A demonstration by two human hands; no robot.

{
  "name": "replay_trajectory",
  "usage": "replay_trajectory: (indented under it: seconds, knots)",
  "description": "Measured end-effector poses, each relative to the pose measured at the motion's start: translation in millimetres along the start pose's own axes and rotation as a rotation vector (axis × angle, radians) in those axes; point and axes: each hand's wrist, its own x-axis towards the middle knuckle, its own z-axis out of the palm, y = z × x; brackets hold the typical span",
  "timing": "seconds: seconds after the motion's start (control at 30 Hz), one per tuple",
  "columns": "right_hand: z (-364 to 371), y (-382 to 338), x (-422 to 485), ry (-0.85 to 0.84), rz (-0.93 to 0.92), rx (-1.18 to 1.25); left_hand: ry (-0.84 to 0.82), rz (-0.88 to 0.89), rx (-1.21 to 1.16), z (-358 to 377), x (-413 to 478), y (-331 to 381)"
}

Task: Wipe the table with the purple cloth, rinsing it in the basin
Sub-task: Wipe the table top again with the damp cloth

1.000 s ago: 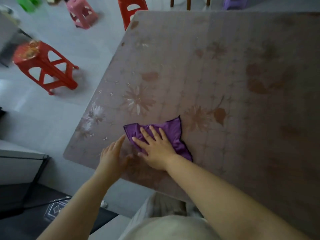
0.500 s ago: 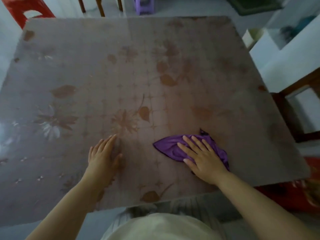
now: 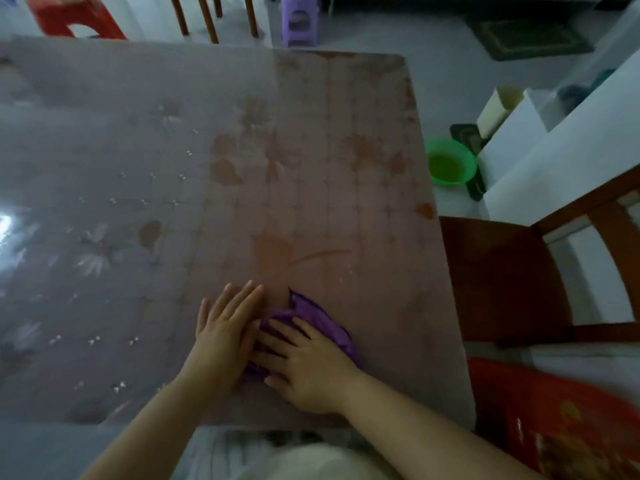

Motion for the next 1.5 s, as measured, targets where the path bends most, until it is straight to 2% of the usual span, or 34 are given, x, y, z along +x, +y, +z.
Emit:
replay_trajectory:
  seconds: [0.13, 0.23, 0.33, 0.47, 0.6, 0.67, 0.87, 1.03, 1.13, 1.2, 1.33, 1.43, 1.5]
  knots:
    - [-23.8, 70.4, -70.1, -0.099, 0.037, -0.035, 0.045, -0.232, -0.017, 10.8, -10.4, 49.6]
    - [-49.2, 109.9, -80.7, -0.188, 0.006, -0.072, 0.094, -0.35, -0.026, 2.9, -24.0, 62.4]
    - [-67.1, 140.1, -58.9, -0.135, 0.029, -0.11, 0.143, -0.431, 0.002, -6.4, -40.6, 55.0]
    - [-87.0, 175.9, -11.7, -0.054, 0.279, -0.112, 0.145, -0.519, 0.015, 0.2, -50.0, 46.3]
    - [-89.4, 166.5, 30.2, -0.055, 0.368, -0.049, 0.117, -0.514, 0.006, 11.7, -43.9, 54.0]
    - [-82.9, 144.3, 36.0, -0.088, 0.267, -0.053, 0.136, -0.537, 0.001, 17.5, -39.7, 65.1]
    - [-36.1, 67.6, -32.4, -0.273, -0.252, -0.029, 0.171, -0.601, 0.01, 34.3, -21.6, 105.1]
    - [-30.6, 107.6, -93.9, -0.317, -0.519, -0.14, 0.23, -0.662, 0.005, 58.2, 2.2, 150.8]
    - [-43.1, 146.6, -116.8, -0.348, -0.515, -0.267, 0.23, -0.675, -0.043, 74.6, 9.8, 179.4]
    - [-57.1, 176.7, -113.9, -0.355, -0.542, -0.261, 0.227, -0.688, -0.062, 82.6, 7.9, 192.6]
    - [-86.0, 204.5, -74.1, -0.287, -0.369, -0.242, 0.317, -0.745, -0.098, 84.5, -16.1, 201.0]
    - [-86.0, 183.3, -40.6, -0.253, -0.145, -0.185, 0.326, -0.848, -0.095, 81.1, -45.2, 196.0]
    - [-76.4, 151.2, -30.8, -0.26, -0.103, -0.177, 0.339, -0.891, -0.106, 80.4, -62.5, 196.7]
